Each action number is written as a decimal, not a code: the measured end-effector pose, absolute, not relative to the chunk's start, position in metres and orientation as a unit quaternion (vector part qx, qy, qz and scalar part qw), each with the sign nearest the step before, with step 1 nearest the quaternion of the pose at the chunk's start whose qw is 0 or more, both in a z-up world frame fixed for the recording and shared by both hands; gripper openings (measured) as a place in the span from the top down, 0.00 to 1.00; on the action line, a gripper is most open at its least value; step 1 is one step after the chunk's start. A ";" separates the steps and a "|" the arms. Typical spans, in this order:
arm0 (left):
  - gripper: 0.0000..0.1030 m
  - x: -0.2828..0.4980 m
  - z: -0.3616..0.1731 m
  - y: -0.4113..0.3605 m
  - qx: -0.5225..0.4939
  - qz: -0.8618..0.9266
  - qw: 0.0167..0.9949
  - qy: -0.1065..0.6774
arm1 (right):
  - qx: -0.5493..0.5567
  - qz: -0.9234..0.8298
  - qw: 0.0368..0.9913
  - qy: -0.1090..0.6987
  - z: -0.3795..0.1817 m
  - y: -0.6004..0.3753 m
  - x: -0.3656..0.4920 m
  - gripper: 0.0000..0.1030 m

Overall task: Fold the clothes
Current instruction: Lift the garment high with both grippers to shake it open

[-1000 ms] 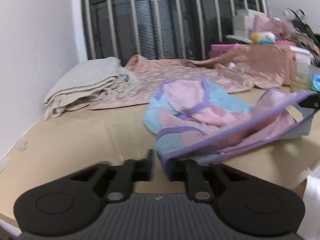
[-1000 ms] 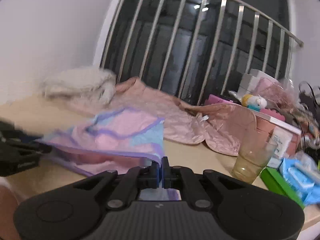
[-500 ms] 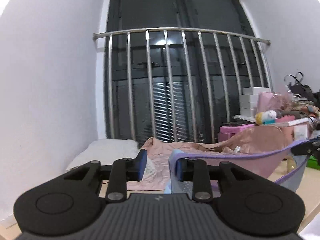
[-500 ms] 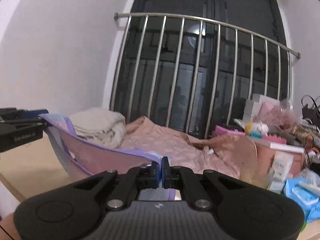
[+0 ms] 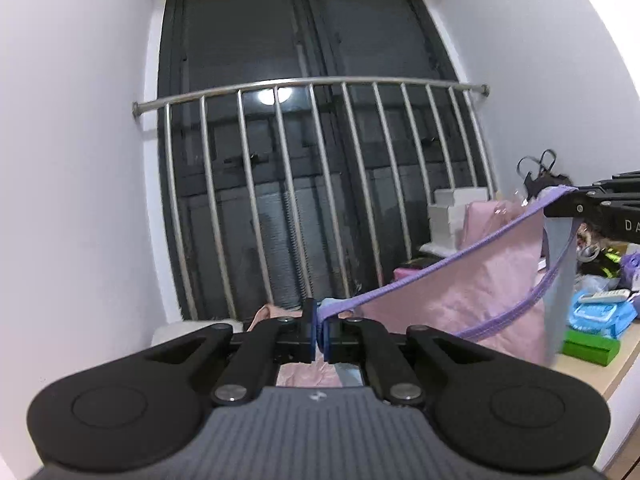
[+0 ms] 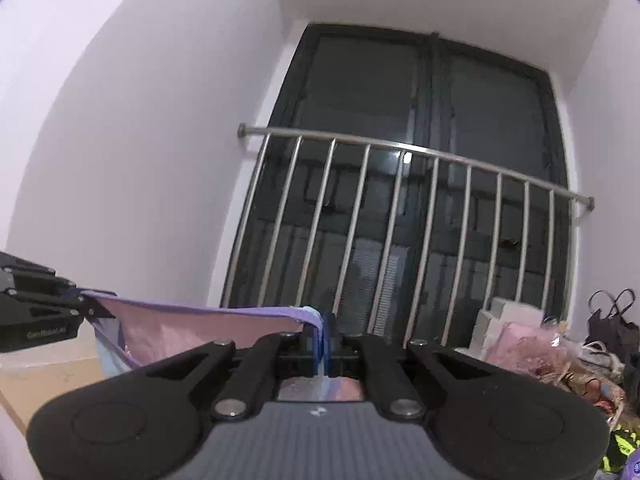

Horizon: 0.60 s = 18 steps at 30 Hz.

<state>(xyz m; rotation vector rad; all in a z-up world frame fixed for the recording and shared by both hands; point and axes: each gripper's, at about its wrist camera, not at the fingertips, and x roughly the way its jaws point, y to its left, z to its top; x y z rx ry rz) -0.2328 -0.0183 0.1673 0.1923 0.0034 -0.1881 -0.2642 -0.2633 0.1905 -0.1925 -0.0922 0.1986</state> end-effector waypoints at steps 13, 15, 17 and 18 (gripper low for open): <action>0.99 -0.003 0.237 0.010 0.033 -0.086 0.993 0.073 | -0.144 0.086 0.985 0.043 0.195 -0.223 -0.021 0.99; 0.99 -0.013 0.298 0.013 0.022 -0.070 0.997 -0.032 | -0.137 0.058 0.987 -0.058 0.246 -0.218 -0.004 0.99; 0.99 -0.050 0.345 0.013 0.031 -0.075 0.988 -0.133 | -0.132 0.034 0.975 -0.174 0.296 -0.218 -0.028 0.99; 0.98 -0.065 0.357 0.011 0.040 -0.072 0.982 -0.169 | -0.132 0.030 0.971 -0.198 0.306 -0.218 -0.037 0.99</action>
